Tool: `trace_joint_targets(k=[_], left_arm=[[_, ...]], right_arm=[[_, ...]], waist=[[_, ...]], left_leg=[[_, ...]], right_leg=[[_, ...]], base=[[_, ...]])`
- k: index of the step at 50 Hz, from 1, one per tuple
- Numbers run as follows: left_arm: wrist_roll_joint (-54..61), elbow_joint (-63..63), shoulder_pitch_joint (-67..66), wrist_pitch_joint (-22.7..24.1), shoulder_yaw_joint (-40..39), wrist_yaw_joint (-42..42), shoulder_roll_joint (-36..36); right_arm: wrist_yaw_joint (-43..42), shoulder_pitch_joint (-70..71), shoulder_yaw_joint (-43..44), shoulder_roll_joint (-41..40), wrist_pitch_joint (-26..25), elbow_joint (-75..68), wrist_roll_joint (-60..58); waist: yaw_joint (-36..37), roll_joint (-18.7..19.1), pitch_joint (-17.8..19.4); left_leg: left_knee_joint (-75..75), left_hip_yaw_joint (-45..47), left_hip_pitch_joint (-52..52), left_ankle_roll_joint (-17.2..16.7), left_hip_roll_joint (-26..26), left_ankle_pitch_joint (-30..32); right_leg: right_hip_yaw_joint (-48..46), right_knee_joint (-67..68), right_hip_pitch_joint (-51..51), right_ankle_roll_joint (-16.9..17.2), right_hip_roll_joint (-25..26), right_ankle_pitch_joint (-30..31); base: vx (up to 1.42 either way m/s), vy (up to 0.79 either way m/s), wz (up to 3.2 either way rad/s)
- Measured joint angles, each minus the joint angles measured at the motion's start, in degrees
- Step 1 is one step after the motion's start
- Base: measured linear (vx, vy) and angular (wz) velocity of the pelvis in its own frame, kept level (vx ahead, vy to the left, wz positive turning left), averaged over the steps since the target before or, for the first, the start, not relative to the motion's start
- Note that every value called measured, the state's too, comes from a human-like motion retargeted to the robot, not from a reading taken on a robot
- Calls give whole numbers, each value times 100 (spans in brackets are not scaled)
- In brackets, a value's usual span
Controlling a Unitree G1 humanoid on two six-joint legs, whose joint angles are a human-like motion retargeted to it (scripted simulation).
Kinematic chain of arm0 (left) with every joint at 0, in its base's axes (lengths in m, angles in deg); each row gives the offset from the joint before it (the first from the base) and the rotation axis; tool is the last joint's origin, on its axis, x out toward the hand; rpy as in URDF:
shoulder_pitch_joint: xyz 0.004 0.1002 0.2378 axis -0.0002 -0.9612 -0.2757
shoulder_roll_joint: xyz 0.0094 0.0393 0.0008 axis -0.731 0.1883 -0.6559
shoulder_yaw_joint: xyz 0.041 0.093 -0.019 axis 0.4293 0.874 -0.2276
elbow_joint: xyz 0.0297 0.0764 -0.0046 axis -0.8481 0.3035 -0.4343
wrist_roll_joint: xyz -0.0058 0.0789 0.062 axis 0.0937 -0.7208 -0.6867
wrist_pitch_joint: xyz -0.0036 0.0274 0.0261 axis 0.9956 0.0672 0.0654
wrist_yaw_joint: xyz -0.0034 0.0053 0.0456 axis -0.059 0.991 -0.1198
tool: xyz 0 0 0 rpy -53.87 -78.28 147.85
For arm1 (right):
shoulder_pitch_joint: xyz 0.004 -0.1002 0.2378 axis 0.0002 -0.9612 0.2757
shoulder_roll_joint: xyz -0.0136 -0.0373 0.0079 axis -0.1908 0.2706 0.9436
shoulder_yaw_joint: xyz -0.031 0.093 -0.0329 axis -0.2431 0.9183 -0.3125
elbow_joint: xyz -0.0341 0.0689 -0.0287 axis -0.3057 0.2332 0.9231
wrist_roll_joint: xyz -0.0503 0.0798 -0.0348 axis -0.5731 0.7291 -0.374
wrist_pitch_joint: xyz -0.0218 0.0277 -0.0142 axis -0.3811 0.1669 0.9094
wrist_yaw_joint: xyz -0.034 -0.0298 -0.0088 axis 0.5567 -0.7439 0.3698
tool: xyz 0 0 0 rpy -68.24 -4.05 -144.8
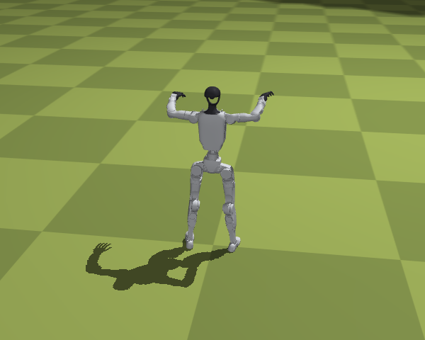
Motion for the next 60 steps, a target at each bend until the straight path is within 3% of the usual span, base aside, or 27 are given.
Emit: trace_joint_targets(k=[30, 60], left_arm=[[-15, 68, 795, -26, 734, 35, 48], [-17, 33, 730, -118, 863, -110, 380]], right_arm=[[66, -1181, 1207, -72, -8, 22, -2], [-116, -1600, 1547, -410, -52, 206, 178]], waist=[[93, 2, 75], [80, -19, 190]], left_leg=[[26, 33, 57, -13, 9, -52], [341, -47, -28, 82, 195, -40]], right_leg=[[15, 15, 49, 2, -1, -58], [-17, 91, 146, -94, 159, -407]], base=[[0, 0, 0], [3, -4, 1]])
